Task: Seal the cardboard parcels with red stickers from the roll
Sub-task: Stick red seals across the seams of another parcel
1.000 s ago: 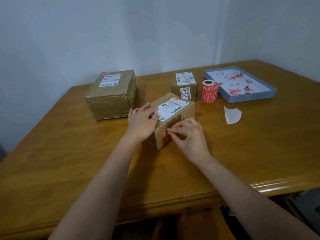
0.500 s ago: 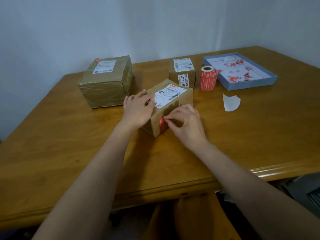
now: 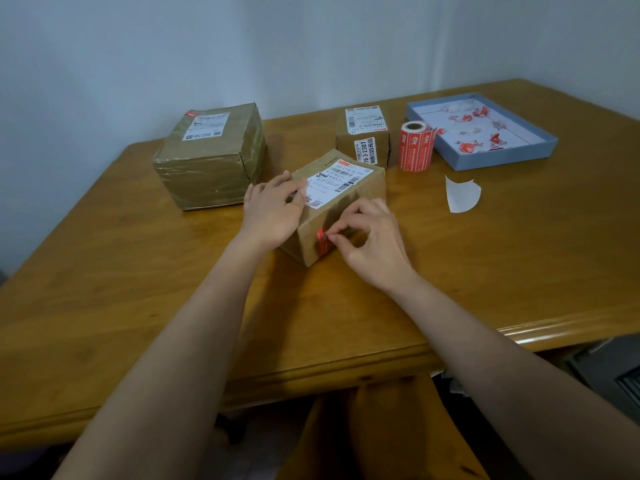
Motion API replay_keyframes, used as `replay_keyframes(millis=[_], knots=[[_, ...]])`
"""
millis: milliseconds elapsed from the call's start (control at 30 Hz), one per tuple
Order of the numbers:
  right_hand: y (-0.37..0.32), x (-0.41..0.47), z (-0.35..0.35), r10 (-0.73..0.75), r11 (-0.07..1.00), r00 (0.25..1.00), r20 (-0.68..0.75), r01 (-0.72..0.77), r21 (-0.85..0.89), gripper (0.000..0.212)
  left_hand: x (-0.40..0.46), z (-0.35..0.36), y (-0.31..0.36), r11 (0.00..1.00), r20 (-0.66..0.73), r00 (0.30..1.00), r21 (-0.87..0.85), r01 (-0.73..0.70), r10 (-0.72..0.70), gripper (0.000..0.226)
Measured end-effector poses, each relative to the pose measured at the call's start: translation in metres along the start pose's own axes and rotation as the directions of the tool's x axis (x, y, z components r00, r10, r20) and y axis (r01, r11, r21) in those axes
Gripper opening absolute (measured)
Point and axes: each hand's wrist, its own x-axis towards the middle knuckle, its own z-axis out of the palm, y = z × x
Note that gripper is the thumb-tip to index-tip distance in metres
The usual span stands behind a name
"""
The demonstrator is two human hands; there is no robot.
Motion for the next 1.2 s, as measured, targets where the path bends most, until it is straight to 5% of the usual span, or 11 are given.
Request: replay_keyframes(millis=[167,900,1067,1200], knots=[[0.002,0.000,-0.001,0.050,0.999,0.995,-0.089,-0.048,0.021,0.006,0.000,0.000,0.002,1.000,0.000,1.000,-0.011,0.005,-0.005,0.039],[-0.003,0.002,-0.001,0.058,0.998,0.992,0.110,-0.062,0.030,0.008,0.002,0.002,-0.002,1.000,-0.007,1.000,0.014,-0.011,0.011,0.040],[-0.003,0.001,-0.007,0.188,0.965,0.982,-0.008,-0.183,0.187,0.007,0.003,0.001,-0.003,1.000,-0.005,1.000,0.010,-0.013,0.013,0.040],[-0.001,0.001,-0.005,0.167,0.978,0.986,-0.002,-0.166,0.128,0.003,0.002,0.001,-0.001,1.000,0.001,1.000,0.015,-0.011,0.011,0.040]])
